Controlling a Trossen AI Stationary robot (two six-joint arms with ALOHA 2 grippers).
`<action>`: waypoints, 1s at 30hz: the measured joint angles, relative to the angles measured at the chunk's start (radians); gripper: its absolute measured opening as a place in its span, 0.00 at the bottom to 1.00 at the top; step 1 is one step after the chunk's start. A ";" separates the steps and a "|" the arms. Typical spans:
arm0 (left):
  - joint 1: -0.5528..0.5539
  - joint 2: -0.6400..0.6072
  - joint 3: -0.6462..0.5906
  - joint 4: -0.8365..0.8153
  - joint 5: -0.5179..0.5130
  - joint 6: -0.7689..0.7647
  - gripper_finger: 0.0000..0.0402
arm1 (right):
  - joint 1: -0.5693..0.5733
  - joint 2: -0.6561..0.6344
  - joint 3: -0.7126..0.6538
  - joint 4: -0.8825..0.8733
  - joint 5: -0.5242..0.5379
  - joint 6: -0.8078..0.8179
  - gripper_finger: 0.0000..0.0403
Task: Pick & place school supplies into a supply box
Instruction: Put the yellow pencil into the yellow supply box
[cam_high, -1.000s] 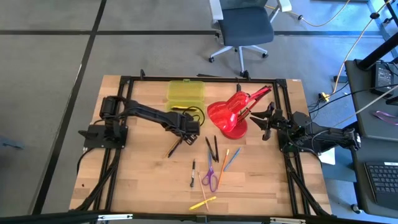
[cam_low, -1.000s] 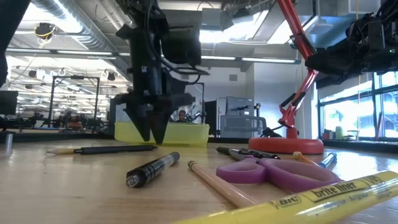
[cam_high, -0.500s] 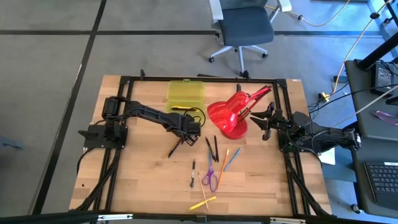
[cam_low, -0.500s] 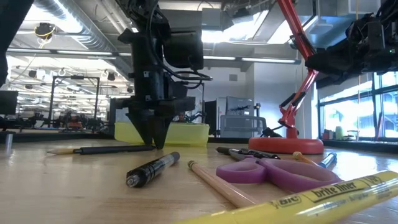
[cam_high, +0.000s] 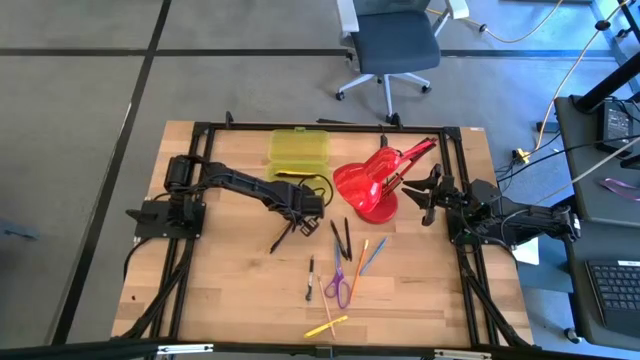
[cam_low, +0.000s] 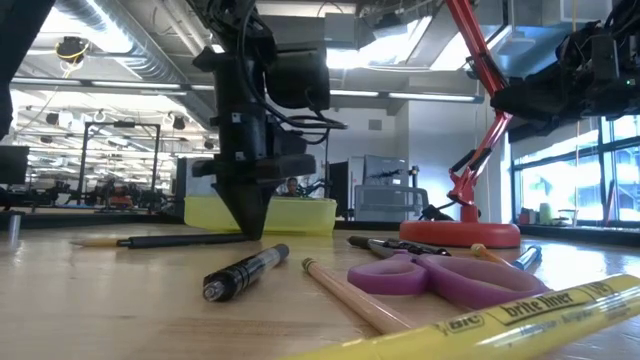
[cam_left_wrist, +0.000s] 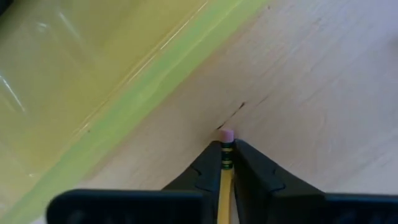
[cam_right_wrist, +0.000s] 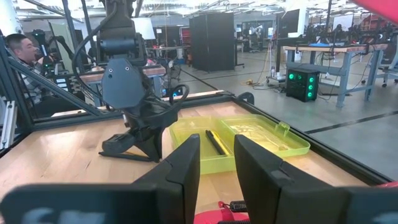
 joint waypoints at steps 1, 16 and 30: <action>0.000 0.000 0.000 -0.002 0.000 0.012 0.05 | 0.000 0.000 0.000 0.000 0.000 0.000 0.26; 0.002 0.000 0.028 -0.017 0.030 0.193 0.02 | 0.000 0.000 0.000 0.000 0.000 0.000 0.26; 0.004 0.000 0.071 -0.060 0.081 0.259 0.03 | 0.000 0.000 0.000 0.000 0.000 0.000 0.26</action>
